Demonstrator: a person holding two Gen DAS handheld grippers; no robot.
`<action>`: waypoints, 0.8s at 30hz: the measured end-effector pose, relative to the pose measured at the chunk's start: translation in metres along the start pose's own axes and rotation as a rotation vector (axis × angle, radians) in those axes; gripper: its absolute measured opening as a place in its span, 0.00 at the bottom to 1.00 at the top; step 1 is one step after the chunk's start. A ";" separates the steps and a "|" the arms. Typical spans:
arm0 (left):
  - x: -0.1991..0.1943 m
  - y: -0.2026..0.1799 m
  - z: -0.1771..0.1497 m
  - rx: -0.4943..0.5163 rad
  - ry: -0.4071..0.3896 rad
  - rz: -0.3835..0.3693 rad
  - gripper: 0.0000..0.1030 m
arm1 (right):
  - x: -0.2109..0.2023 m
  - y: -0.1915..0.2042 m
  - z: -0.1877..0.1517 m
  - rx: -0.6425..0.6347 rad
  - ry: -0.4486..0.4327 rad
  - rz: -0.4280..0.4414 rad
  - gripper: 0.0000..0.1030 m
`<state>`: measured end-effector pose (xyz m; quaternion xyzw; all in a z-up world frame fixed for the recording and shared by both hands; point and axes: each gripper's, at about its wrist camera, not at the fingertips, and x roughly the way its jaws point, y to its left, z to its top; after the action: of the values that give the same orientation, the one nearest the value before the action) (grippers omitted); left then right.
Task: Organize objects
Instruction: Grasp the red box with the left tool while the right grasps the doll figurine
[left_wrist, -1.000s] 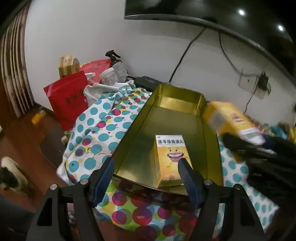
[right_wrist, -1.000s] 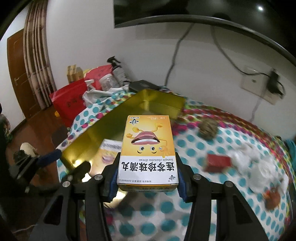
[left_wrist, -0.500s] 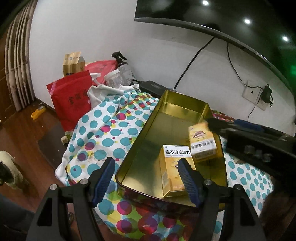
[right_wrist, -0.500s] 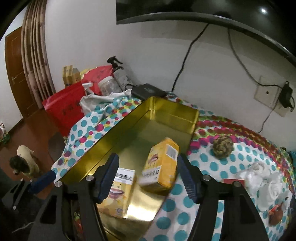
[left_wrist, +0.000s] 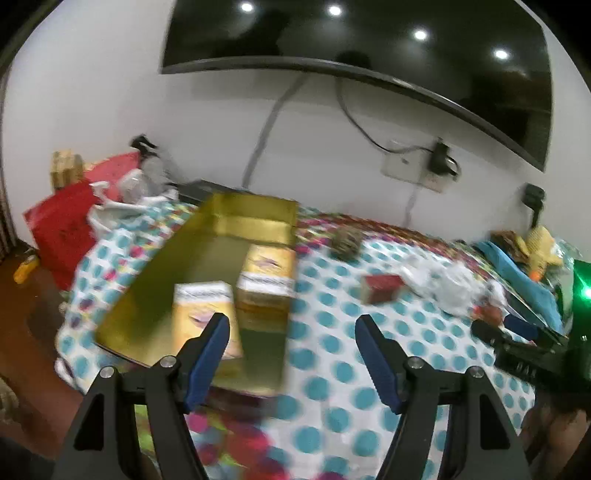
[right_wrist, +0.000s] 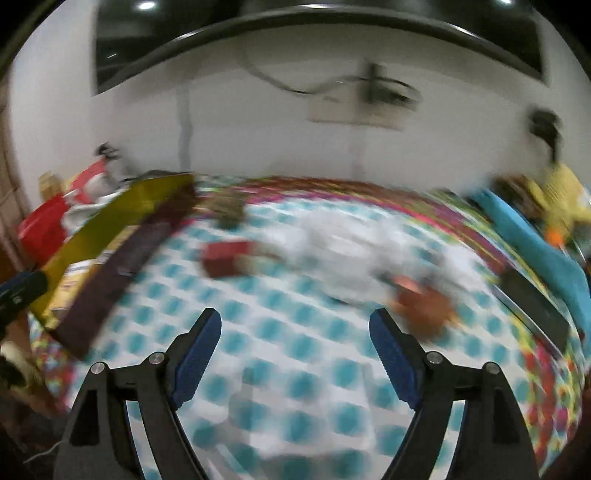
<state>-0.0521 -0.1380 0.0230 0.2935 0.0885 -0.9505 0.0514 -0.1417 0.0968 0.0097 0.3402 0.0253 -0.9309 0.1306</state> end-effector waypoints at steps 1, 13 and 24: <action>0.005 -0.013 -0.004 0.024 0.012 -0.015 0.70 | -0.001 -0.022 -0.005 0.031 0.005 -0.030 0.79; 0.102 -0.095 0.013 0.166 0.145 -0.115 0.70 | 0.027 -0.106 -0.005 0.094 0.112 0.002 0.79; 0.175 -0.100 0.038 0.188 0.247 -0.051 0.70 | 0.066 -0.096 0.012 0.060 0.206 0.019 0.73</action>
<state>-0.2320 -0.0560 -0.0315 0.4092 0.0122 -0.9123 -0.0118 -0.2225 0.1732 -0.0277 0.4383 0.0073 -0.8899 0.1260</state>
